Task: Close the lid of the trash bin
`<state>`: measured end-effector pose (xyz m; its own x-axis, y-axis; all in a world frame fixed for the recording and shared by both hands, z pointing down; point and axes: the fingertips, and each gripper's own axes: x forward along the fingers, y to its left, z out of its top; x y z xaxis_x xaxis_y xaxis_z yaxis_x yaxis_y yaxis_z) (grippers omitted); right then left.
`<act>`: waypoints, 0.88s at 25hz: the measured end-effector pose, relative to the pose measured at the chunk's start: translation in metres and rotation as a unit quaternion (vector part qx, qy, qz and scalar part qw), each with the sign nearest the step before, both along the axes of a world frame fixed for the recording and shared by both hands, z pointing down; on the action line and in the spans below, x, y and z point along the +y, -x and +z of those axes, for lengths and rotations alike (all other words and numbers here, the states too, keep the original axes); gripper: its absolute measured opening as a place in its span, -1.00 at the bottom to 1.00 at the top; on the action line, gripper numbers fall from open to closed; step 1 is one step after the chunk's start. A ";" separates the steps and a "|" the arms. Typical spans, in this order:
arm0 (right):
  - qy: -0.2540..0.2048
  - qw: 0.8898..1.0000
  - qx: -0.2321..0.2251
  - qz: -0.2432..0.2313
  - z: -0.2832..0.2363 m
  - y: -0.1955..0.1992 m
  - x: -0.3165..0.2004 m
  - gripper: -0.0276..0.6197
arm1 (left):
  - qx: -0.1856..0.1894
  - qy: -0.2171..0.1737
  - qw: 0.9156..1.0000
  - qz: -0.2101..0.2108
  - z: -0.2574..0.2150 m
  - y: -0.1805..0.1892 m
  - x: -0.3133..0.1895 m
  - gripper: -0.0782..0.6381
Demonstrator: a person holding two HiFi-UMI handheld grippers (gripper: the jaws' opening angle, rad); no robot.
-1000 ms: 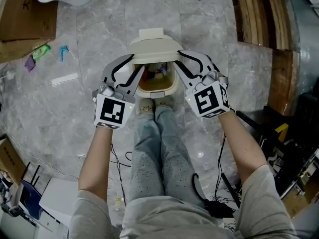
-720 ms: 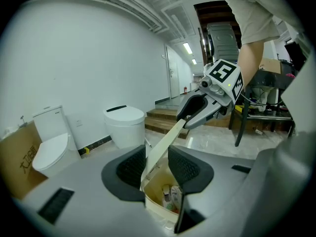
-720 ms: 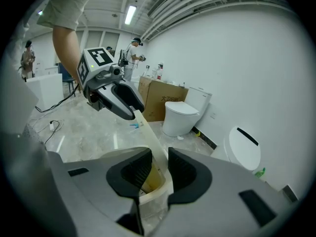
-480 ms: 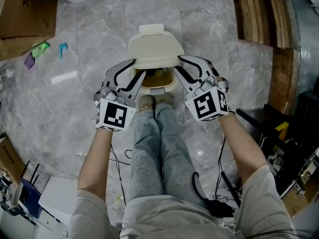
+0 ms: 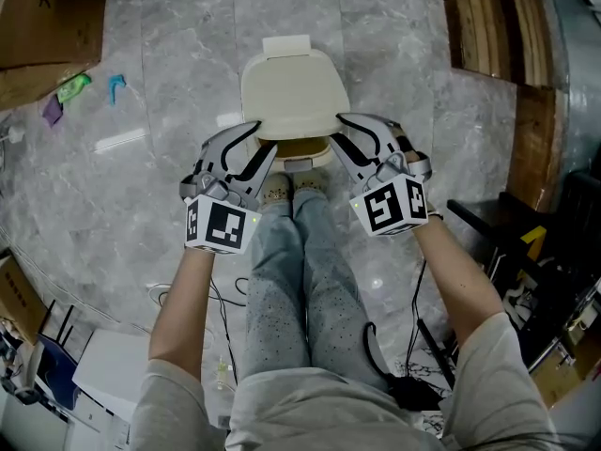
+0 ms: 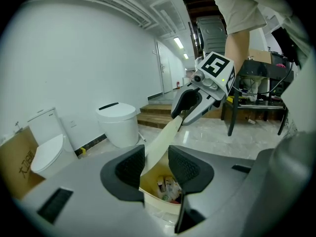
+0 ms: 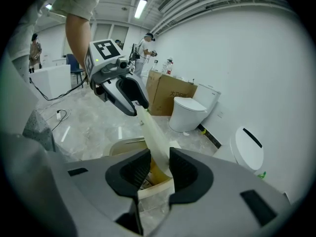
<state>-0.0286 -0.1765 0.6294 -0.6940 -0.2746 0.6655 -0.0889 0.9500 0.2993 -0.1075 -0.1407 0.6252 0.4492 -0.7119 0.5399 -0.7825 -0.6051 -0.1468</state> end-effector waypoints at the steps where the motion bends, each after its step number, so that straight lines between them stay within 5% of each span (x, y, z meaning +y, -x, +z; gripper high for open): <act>1: -0.001 1.000 0.003 -0.002 0.003 -0.001 0.002 -0.51 | -0.001 0.001 1.000 0.001 0.002 -0.001 0.002 -0.37; 22: -0.047 0.997 0.048 -0.047 0.054 -0.016 0.042 -0.49 | -0.050 0.014 0.998 0.024 0.053 -0.016 0.041 -0.37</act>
